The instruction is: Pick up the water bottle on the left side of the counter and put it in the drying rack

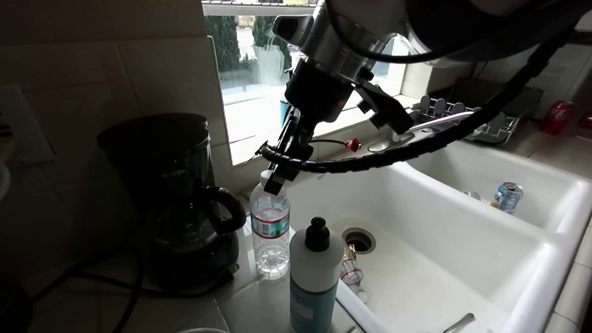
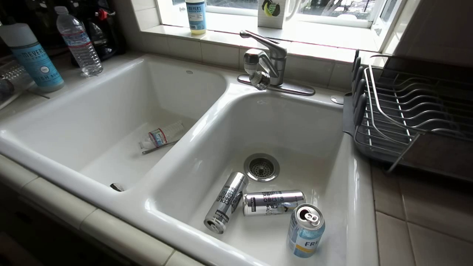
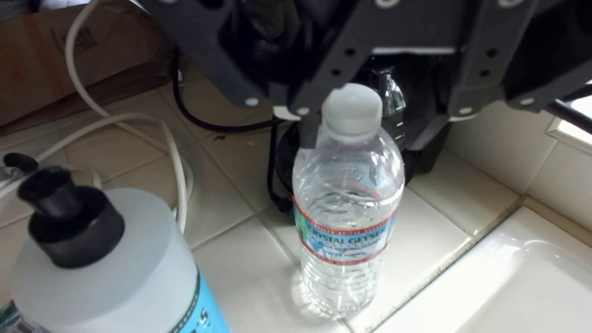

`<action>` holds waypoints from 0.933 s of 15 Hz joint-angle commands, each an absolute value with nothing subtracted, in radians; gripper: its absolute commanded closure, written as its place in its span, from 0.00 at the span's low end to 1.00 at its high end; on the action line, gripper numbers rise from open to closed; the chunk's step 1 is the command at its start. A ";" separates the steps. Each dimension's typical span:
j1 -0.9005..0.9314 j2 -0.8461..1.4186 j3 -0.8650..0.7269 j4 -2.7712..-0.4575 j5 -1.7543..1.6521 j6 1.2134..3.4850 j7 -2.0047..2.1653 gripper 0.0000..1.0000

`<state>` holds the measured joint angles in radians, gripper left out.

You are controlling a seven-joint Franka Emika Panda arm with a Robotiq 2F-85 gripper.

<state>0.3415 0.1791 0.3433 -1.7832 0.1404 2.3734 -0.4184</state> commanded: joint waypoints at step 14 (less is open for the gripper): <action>0.302 -0.065 0.335 -1.826 0.135 2.180 -0.456 0.92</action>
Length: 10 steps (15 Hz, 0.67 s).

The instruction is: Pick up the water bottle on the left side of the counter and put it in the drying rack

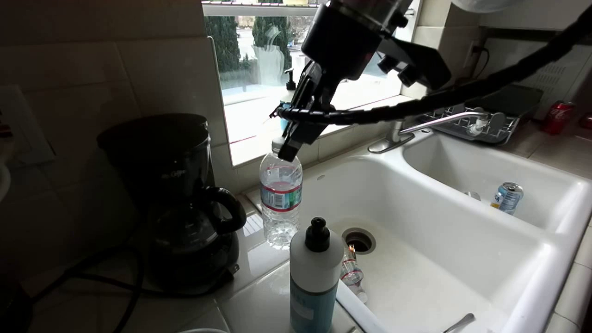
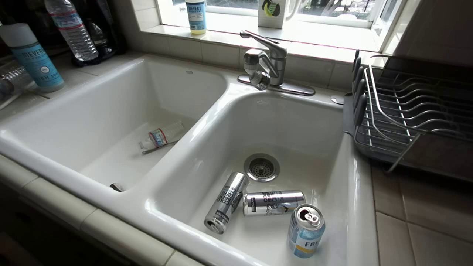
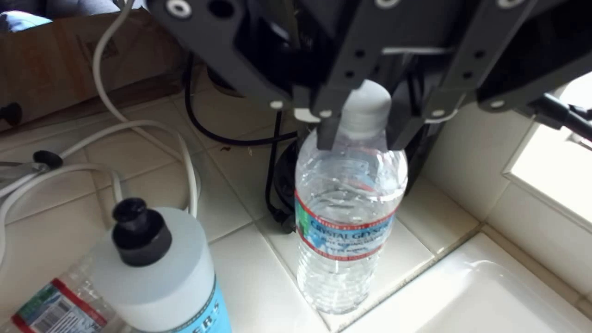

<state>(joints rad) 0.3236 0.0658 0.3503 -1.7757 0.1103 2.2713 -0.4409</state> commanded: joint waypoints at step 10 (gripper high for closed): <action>0.156 -0.479 0.112 -2.044 0.048 2.080 -0.248 0.92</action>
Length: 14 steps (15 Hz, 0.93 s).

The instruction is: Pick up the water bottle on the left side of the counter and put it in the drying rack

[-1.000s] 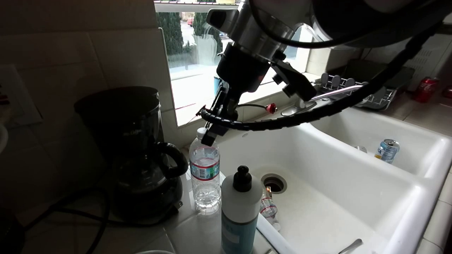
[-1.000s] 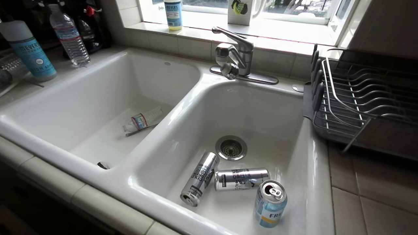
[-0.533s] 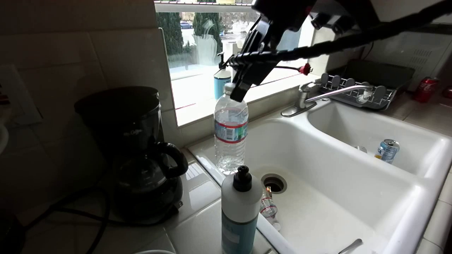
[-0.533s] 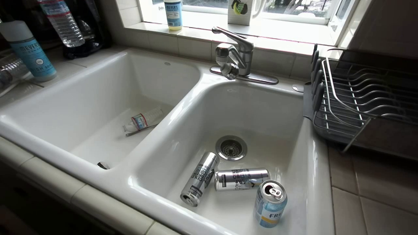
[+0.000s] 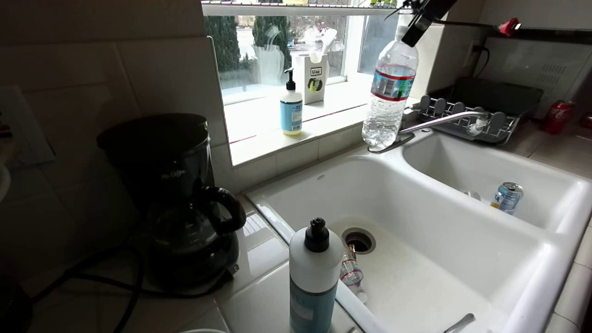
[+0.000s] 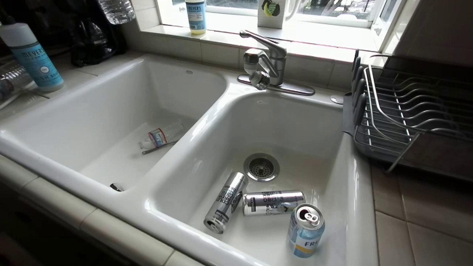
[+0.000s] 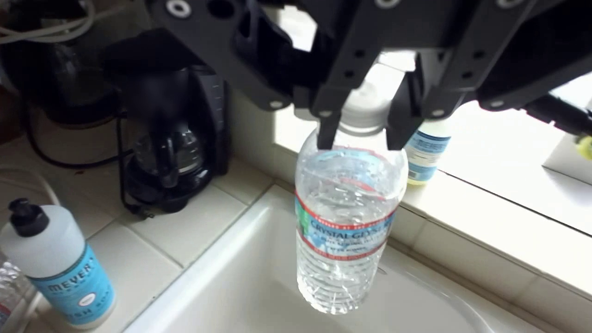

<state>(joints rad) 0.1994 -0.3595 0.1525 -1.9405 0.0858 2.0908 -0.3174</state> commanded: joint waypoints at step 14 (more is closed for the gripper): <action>0.020 -0.435 0.017 -1.903 -0.123 2.071 -0.205 0.92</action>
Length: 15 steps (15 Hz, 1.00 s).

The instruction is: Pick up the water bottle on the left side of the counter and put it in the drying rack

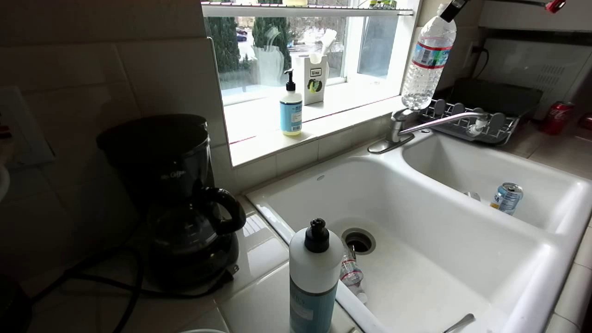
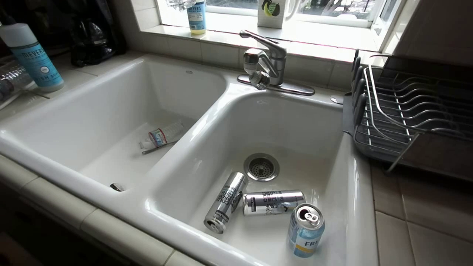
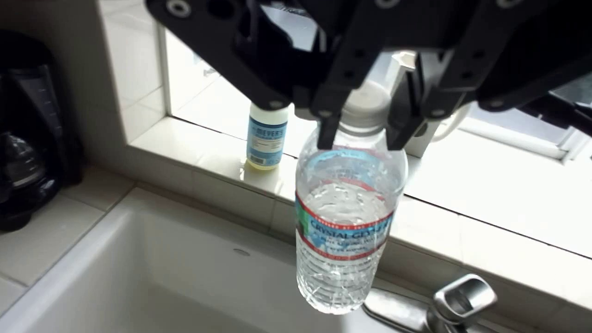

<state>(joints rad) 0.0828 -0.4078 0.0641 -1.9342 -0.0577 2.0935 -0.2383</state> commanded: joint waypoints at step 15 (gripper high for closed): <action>-0.167 -0.384 -0.180 -1.824 -0.167 2.089 -0.167 0.68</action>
